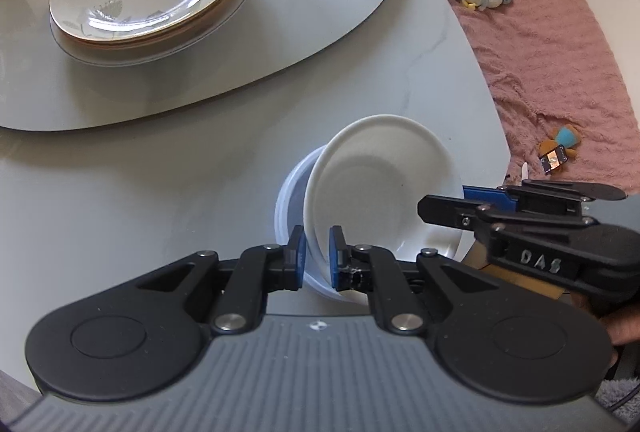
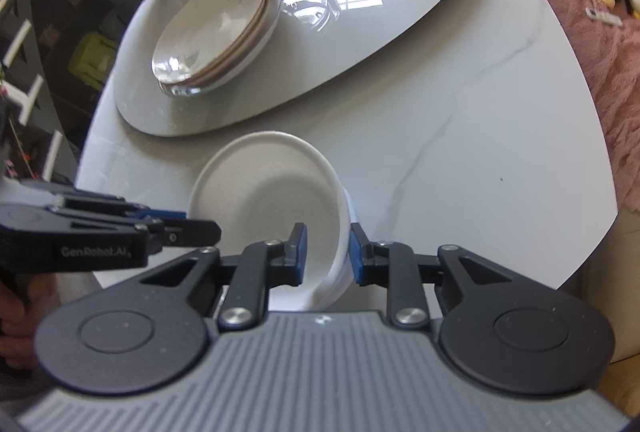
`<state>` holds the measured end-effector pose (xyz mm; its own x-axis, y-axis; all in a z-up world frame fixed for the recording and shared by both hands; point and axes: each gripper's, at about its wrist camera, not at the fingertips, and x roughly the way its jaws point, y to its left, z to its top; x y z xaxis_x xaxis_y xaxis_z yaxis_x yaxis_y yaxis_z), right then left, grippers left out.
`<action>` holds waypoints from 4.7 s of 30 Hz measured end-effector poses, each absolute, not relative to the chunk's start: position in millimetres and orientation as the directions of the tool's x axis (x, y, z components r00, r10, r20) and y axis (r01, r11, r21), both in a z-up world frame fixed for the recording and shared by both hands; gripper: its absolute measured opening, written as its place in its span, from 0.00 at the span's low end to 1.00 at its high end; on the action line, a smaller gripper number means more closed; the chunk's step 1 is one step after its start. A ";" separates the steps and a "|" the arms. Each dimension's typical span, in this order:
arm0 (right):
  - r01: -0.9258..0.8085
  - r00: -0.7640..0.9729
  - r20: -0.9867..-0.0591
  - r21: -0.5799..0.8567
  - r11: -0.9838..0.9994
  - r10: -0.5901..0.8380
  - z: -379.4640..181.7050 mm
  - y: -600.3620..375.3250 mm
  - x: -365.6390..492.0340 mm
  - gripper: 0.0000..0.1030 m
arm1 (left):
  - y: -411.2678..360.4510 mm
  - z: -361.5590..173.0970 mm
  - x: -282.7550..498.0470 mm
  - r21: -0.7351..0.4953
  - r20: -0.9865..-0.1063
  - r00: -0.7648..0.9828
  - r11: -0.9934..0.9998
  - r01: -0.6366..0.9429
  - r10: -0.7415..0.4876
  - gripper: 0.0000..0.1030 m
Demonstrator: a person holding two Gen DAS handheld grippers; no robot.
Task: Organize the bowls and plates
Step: 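Lower the ceramic bowl into the plastic bowls and open both tools, then close both tools on the rim of the nested bowl stack, then lift the nested bowls with both tools toward the plate stack, then lower the nested bowls onto the plate stack with both tools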
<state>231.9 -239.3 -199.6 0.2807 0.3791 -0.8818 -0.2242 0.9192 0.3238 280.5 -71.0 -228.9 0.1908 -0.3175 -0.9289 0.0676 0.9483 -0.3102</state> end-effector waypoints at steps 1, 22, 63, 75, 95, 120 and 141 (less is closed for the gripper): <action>-0.241 0.284 -0.885 0.306 0.921 0.369 -199.5 -236.2 230.9 0.25 | -70.6 -229.6 280.3 -0.307 -0.930 0.191 0.950 0.064 -0.314 0.12; -0.185 0.325 -0.870 0.325 0.927 0.370 -198.7 -253.1 233.4 0.46 | -48.4 -226.2 281.7 -0.359 -0.914 0.229 0.930 -0.078 -0.334 0.49; 0.053 0.075 -0.889 0.456 0.888 0.452 -273.3 -247.5 241.6 0.22 | -24.8 -320.2 288.7 -0.543 -0.839 0.209 0.748 -0.381 -0.502 0.21; -0.004 0.078 -0.886 0.459 0.888 0.458 -254.2 -237.4 248.1 0.23 | -16.1 -287.1 288.8 -0.541 -0.839 0.244 0.791 -0.285 -0.486 0.20; -0.125 0.234 -0.830 0.491 0.862 0.507 -174.5 -194.3 296.0 0.23 | 57.5 -201.0 309.4 -0.597 -0.778 0.409 0.765 -0.242 -0.478 0.20; -0.116 0.229 -0.845 0.469 0.875 0.483 -196.4 -112.7 417.7 0.24 | 137.7 -231.7 429.5 -0.574 -0.782 0.450 0.779 -0.251 -0.431 0.20; -0.111 0.252 -0.841 0.467 0.877 0.479 -207.5 -105.9 429.3 0.25 | 151.4 -229.3 449.4 -0.492 -0.830 0.431 0.830 -0.263 -0.355 0.25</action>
